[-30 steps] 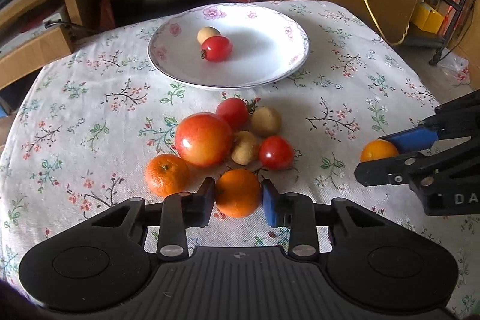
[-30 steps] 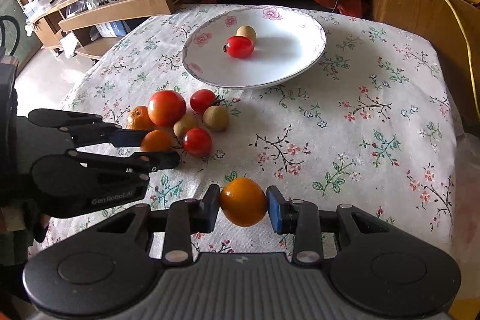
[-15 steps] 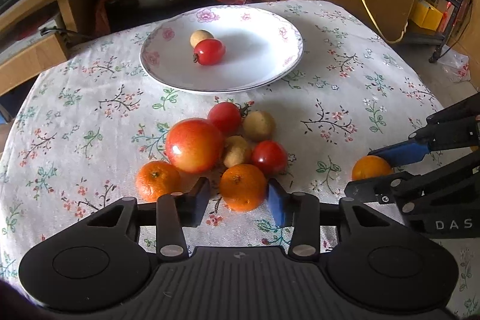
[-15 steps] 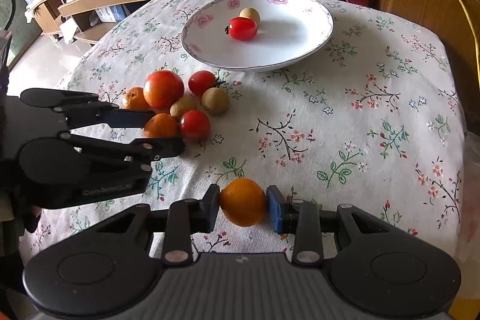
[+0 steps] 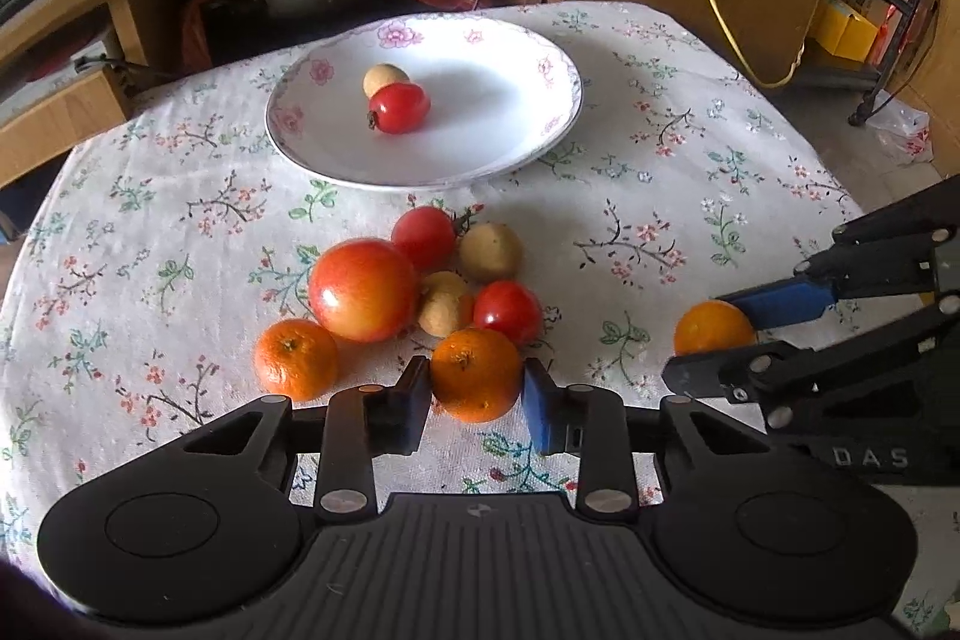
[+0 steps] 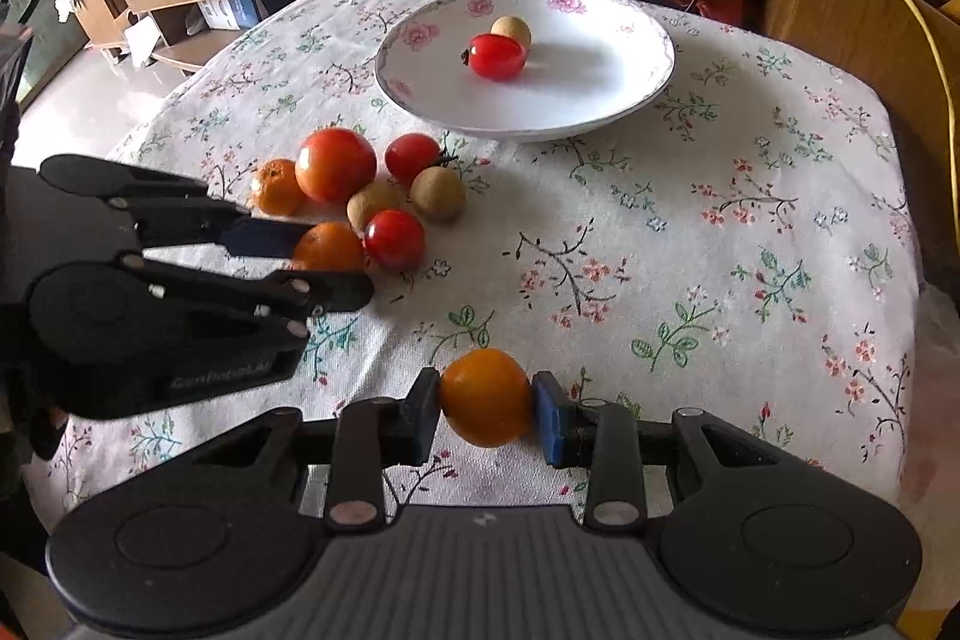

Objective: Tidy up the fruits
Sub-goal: 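Carry both held tangerines over the bowl with the left and right tools, then open the right tool releasing its tangerine into the bowl while the left tool releases its tangerine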

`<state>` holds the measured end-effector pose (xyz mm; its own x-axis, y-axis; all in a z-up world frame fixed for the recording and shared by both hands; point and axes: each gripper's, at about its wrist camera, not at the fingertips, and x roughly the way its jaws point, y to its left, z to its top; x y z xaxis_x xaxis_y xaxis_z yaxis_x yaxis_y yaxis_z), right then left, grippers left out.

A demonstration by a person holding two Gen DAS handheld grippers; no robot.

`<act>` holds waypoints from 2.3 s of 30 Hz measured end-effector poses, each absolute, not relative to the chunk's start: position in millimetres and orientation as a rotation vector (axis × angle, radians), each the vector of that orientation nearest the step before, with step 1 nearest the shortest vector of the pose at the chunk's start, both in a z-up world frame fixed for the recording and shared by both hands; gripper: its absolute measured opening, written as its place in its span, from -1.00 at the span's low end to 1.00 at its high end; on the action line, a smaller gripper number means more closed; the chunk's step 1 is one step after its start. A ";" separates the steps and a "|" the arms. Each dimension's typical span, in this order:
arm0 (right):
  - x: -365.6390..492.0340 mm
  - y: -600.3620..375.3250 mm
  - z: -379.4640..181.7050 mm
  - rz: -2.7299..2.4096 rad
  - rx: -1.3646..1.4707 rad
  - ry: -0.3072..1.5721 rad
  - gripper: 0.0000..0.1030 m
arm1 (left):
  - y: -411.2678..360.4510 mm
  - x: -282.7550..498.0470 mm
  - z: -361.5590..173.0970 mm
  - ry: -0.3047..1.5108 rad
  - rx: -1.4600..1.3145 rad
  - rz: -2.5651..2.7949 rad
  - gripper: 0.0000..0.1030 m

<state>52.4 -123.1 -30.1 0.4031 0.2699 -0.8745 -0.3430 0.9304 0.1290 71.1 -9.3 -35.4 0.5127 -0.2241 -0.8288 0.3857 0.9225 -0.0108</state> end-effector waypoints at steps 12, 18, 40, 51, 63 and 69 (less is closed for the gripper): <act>73.5 -122.9 -8.9 0.369 -0.010 1.025 -0.36 | -5.4 86.8 -15.7 0.922 0.117 -0.331 -0.23; 89.1 -122.3 2.8 0.344 0.006 0.985 -0.36 | -5.8 97.5 -7.6 0.904 0.115 -0.310 -0.23; 154.4 -131.8 3.8 0.321 0.083 0.939 -0.35 | -10.8 158.2 -2.5 0.892 0.121 -0.256 -0.26; 176.5 -129.8 -13.9 0.332 0.103 0.967 -0.35 | -6.4 172.6 -15.1 0.928 0.113 -0.232 -0.26; 182.0 -129.6 -22.8 0.334 0.103 0.982 -0.34 | -8.6 174.3 -21.7 0.938 0.127 -0.234 -0.26; 182.2 -129.5 -23.1 0.336 0.097 0.978 -0.34 | -9.6 174.2 -21.9 0.935 0.132 -0.233 -0.25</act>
